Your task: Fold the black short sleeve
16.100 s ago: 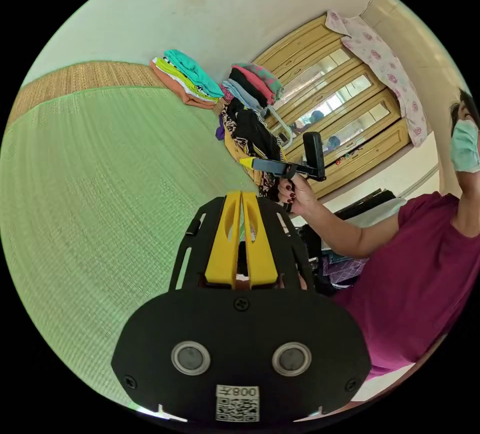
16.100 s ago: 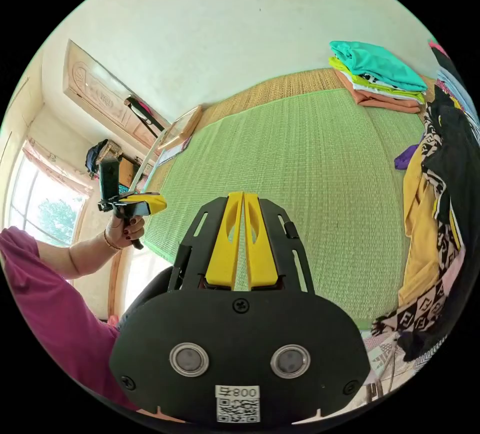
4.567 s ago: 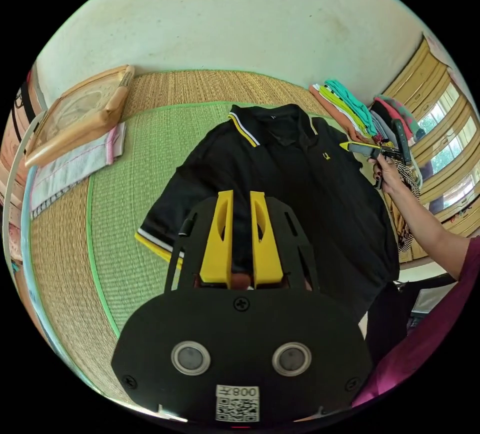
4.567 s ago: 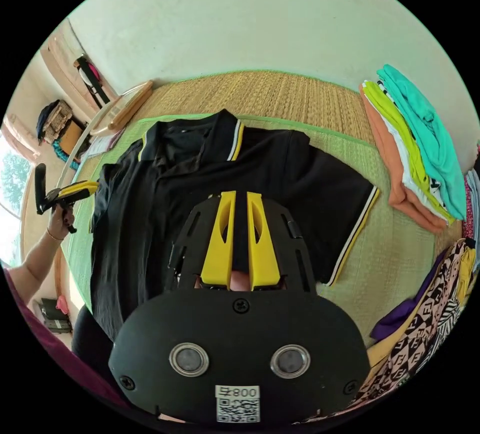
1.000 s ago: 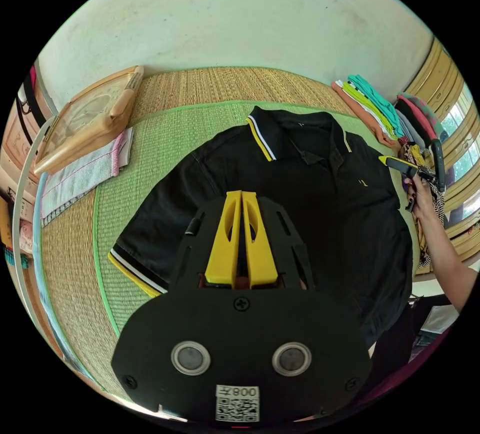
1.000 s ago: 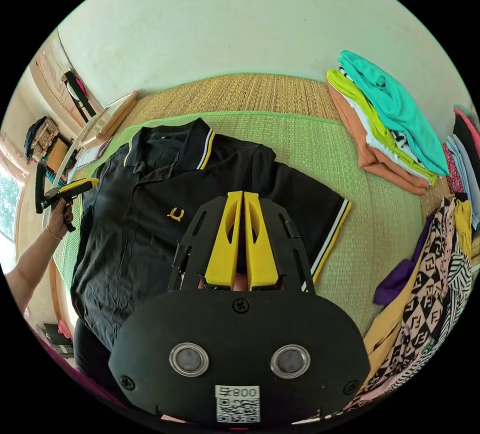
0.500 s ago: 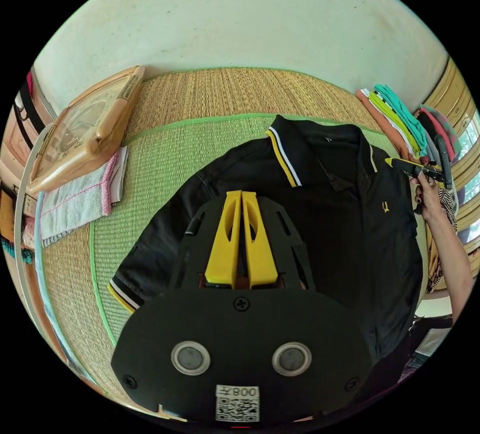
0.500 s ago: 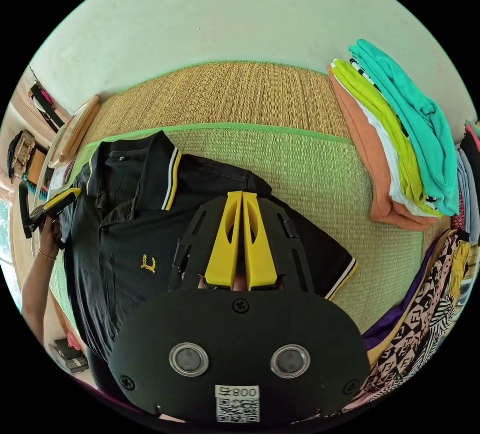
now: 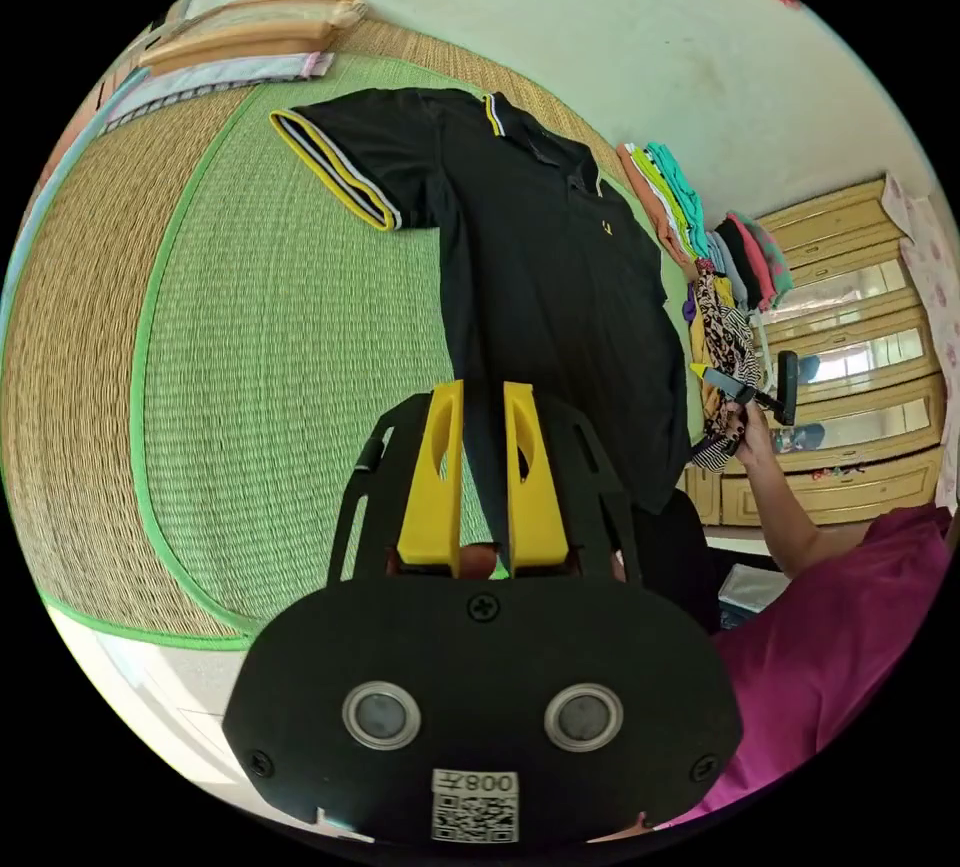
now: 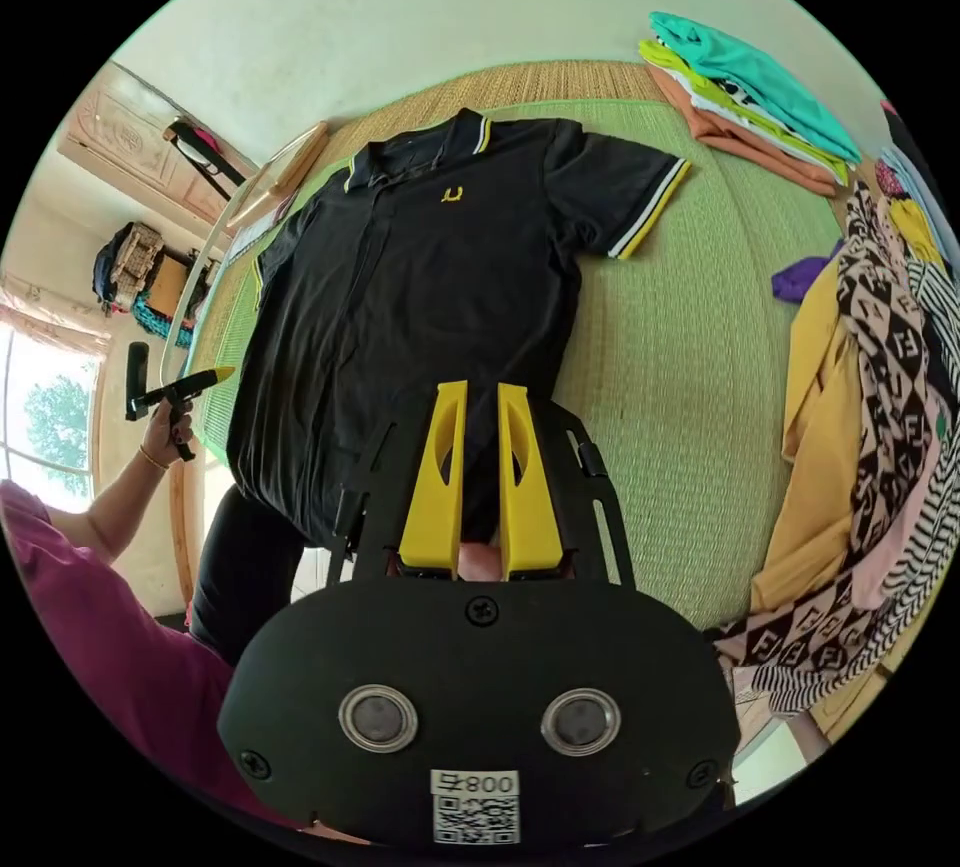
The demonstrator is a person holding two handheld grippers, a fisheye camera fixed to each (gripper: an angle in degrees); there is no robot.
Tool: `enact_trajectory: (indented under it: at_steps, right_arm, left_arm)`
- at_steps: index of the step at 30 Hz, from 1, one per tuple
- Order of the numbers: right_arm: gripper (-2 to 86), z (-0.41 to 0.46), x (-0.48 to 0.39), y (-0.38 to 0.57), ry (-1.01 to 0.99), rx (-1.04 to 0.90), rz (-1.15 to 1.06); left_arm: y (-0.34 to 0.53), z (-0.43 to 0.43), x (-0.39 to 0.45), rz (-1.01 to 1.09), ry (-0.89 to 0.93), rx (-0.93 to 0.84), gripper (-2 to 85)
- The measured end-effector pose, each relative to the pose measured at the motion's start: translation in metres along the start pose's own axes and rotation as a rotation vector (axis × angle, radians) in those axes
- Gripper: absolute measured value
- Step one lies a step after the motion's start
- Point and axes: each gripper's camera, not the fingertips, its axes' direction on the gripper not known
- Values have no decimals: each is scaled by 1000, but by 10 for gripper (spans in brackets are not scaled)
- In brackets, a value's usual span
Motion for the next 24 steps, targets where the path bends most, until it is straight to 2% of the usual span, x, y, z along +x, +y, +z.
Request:
enact_trajectory:
  at_steps: [3, 9, 11, 24]
  right_arm:
    - [67, 0, -4, 46, 12, -53, 45]
    - [85, -8, 0, 102, -41, -60, 135]
    - [85, -4, -2, 109, 18, -78, 134]
    - [94, -5, -16, 137, -46, -98, 135]
  left_arm:
    - [38, 8, -7, -63, 22, -65, 80]
    - [79, 11, -14, -94, -7, -62, 53]
    - [88, 12, -19, -102, 16, -64, 38]
    - [120, 10, -26, -90, 15, -54, 20]
